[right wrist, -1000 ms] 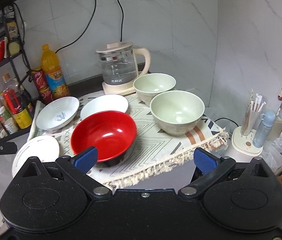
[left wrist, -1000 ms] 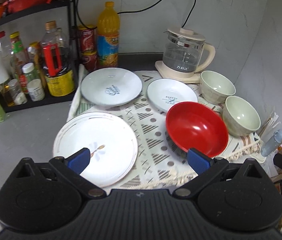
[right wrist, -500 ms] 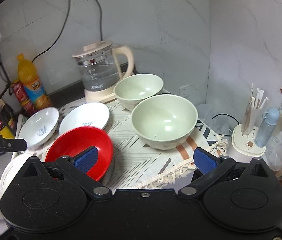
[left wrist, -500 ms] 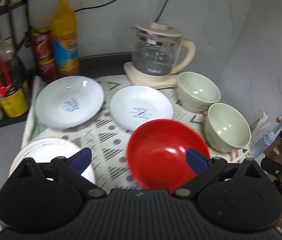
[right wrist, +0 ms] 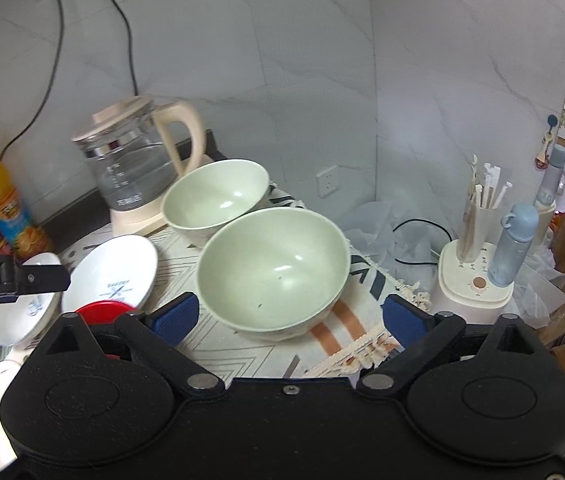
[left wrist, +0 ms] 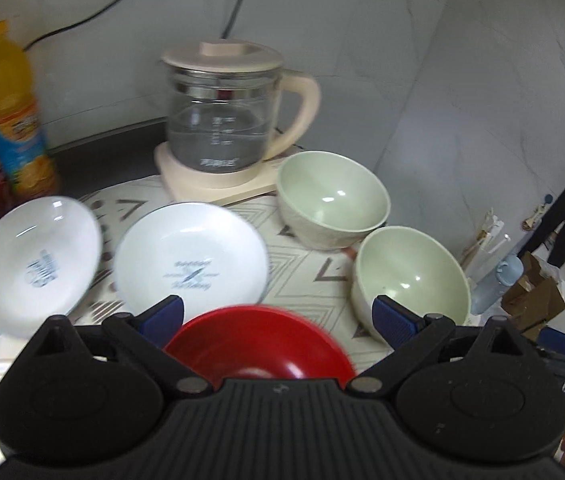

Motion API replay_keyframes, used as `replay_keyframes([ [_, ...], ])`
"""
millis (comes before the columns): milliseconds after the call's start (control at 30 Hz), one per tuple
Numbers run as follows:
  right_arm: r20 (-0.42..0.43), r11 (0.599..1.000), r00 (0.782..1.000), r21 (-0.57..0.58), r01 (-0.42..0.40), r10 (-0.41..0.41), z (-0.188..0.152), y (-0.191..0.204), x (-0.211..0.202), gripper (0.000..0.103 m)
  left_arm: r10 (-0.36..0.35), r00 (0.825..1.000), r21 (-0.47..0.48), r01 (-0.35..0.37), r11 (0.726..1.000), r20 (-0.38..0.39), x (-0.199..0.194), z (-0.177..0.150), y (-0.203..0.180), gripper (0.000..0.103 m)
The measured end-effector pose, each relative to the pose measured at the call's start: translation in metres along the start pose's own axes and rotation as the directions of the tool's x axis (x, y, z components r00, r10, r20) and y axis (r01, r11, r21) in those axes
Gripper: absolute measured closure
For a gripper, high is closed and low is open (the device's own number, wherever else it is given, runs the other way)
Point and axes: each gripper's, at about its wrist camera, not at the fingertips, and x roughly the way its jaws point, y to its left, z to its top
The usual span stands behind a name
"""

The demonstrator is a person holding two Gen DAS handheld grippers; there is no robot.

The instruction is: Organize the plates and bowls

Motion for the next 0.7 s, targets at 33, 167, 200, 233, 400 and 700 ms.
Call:
replay_keyframes([
  [33,-0.002,1.0,1.0,0.006,0.004,-0.004,0.001,-0.002,0.003,0.008,-0.007,1.0,0.006,0.007,1.0,-0.003,0.005,0.002,-0.003,0.004],
  [167,-0.027,0.999,0.999,0.032,0.03,-0.029,0.006,-0.01,0.02,0.014,-0.031,0.999,0.043,0.033,0.999,-0.029,0.03,0.011,-0.016,0.008],
  [200,-0.035,0.999,0.999,0.038,0.037,-0.036,0.007,-0.012,0.024,0.016,-0.034,0.999,0.052,0.036,0.998,-0.035,0.035,0.013,-0.019,0.009],
  [233,-0.045,0.998,0.998,0.044,0.045,-0.043,0.008,-0.014,0.028,0.016,-0.039,0.998,0.064,0.042,0.997,-0.042,0.041,0.014,-0.023,0.012],
  [400,-0.082,0.995,0.995,0.077,0.062,-0.056,0.008,-0.022,0.048,0.019,-0.056,0.994,0.092,0.064,0.994,-0.092,0.067,0.02,-0.039,0.02],
  [700,-0.145,0.99,0.988,0.123,0.068,-0.049,0.005,-0.029,0.078,0.035,-0.089,0.979,0.078,0.104,0.992,-0.185,0.111,0.019,-0.055,0.046],
])
